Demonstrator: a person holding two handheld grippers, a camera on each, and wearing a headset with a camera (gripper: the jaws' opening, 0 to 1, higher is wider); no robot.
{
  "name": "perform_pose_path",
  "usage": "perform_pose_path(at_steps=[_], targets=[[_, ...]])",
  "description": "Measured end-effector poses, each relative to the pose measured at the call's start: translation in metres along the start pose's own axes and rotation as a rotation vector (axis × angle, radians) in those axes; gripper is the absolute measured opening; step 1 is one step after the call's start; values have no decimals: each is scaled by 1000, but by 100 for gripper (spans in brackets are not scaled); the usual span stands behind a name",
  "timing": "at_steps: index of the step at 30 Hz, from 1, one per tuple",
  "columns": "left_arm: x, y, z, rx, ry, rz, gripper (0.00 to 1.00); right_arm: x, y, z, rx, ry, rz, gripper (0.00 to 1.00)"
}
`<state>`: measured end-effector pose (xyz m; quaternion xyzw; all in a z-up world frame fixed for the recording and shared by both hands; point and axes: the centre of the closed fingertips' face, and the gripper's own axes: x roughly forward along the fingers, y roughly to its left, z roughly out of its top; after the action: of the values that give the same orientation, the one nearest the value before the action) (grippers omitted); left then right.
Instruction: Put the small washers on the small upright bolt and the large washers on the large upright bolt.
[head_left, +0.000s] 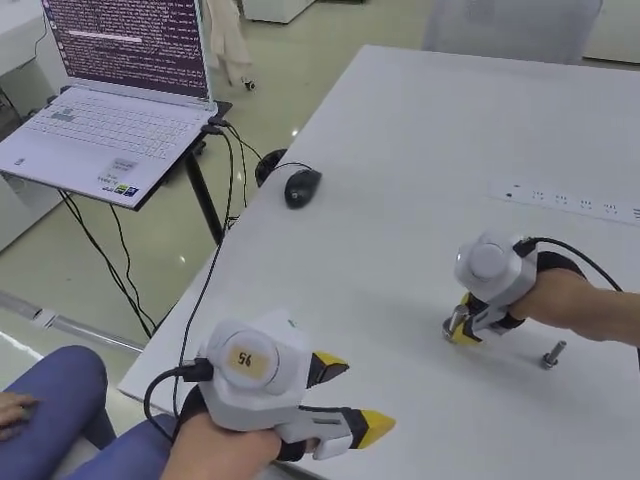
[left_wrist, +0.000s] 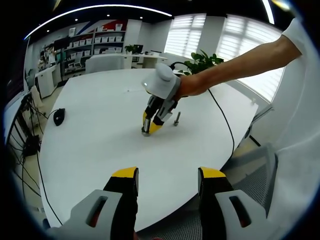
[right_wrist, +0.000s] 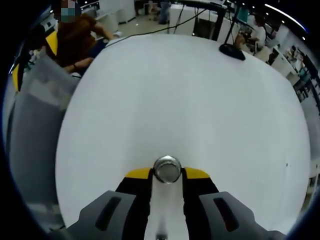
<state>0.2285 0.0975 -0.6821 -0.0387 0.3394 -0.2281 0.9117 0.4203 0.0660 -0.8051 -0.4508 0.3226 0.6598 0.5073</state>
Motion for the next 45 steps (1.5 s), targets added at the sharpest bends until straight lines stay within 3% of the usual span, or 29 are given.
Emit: perform_pose_path(at_steps=[6,14,18,21,24,25,35,40,45], targets=[[2,1,7,-16,-18,-5,46,-9,1,-3,50,-36,-34,29],[10,-1,13,1,-16,-10,46,-20,18,-17,123,-75,-62,34],[13,-3,14,6,-13,-17,46,-30,27,-24,237,-140,-77,34],[16,-3,14,16,-5,-19,46,-38,36,-31,270,-172,-82,35],[19,-1,15,13,-9,-19,46,-46,45,-39,368,-224,-110,35],[20,0,15,9,-11,-20,46,-49,51,-43,402,-253,-111,35],[34,5,15,5,-10,-27,46,-64,91,-104,606,-336,-183,40],[36,8,12,5,2,-27,46,-78,102,-132,687,-378,-235,44],[38,12,14,8,4,-21,46,-93,102,-148,724,-426,-289,48]])
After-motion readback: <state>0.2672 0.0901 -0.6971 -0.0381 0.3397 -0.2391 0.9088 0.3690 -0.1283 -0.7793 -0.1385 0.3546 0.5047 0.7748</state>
